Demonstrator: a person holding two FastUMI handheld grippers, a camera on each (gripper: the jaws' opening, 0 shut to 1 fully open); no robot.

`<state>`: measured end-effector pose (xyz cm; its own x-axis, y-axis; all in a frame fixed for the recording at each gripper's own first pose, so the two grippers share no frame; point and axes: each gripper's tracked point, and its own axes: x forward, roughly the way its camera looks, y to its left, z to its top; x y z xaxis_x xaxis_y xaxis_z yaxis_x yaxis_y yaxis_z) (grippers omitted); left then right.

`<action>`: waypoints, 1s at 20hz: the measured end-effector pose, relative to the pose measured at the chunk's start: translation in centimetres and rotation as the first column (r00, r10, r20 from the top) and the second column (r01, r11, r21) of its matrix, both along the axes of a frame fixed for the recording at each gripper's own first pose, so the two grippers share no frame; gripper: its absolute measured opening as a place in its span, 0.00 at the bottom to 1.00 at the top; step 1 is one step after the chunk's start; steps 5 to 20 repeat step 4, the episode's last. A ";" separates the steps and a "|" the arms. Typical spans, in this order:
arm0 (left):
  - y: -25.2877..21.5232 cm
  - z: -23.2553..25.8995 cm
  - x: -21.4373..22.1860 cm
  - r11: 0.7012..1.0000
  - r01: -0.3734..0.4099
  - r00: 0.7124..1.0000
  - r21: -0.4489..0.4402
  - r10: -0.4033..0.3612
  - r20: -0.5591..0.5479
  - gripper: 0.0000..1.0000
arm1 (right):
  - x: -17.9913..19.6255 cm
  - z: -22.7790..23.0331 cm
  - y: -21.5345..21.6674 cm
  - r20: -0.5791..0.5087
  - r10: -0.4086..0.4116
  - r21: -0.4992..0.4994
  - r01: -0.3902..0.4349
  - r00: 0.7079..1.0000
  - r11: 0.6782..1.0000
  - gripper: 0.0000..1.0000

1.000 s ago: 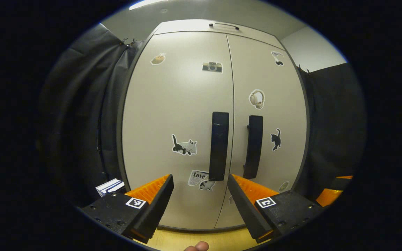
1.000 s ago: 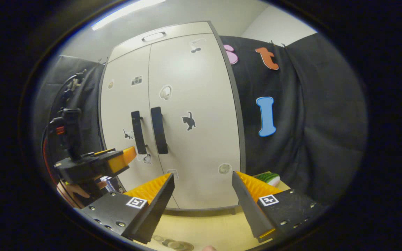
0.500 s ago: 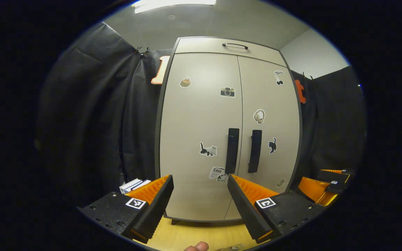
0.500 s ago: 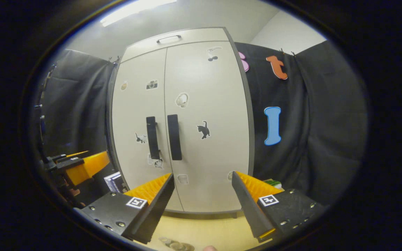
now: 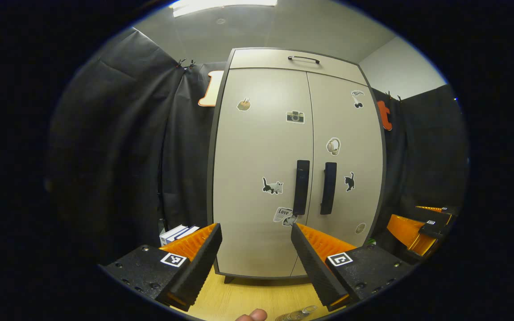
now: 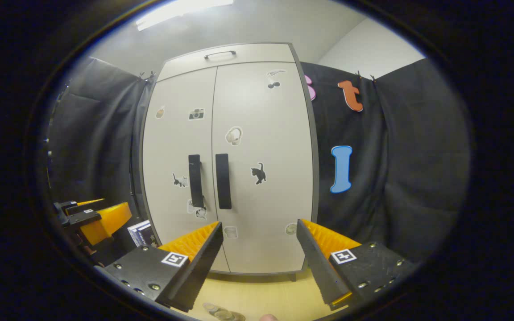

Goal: Grasp the bottle in the cabinet with the left hand and place it on the coaster, then close the right door with the right hand and the left door with the left hand.

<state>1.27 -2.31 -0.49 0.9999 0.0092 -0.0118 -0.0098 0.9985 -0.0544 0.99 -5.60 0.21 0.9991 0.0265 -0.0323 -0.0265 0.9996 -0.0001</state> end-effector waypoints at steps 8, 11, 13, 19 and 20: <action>0.1 -0.4 0.0 1.000 0.001 1.000 0.004 -0.001 -0.009 0.99 | -0.1 0.3 -0.4 0.005 -0.011 0.002 0.011 1.000 1.000 1.00; 0.1 -0.4 0.0 1.000 0.001 1.000 0.004 -0.001 -0.009 0.99 | -0.1 0.3 -0.4 0.005 -0.011 0.002 0.011 1.000 1.000 1.00; 0.1 -0.4 0.0 1.000 0.001 1.000 0.004 -0.001 -0.009 0.99 | -0.1 0.3 -0.4 0.005 -0.011 0.002 0.011 1.000 1.000 1.00; 0.1 -0.4 0.0 1.000 0.001 1.000 0.004 -0.001 -0.009 0.99 | -0.1 0.3 -0.4 0.005 -0.011 0.002 0.011 1.000 1.000 1.00; 0.1 -0.4 0.0 1.000 0.001 1.000 0.004 -0.001 -0.009 0.99 | -0.1 0.3 -0.4 0.005 -0.011 0.002 0.011 1.000 1.000 1.00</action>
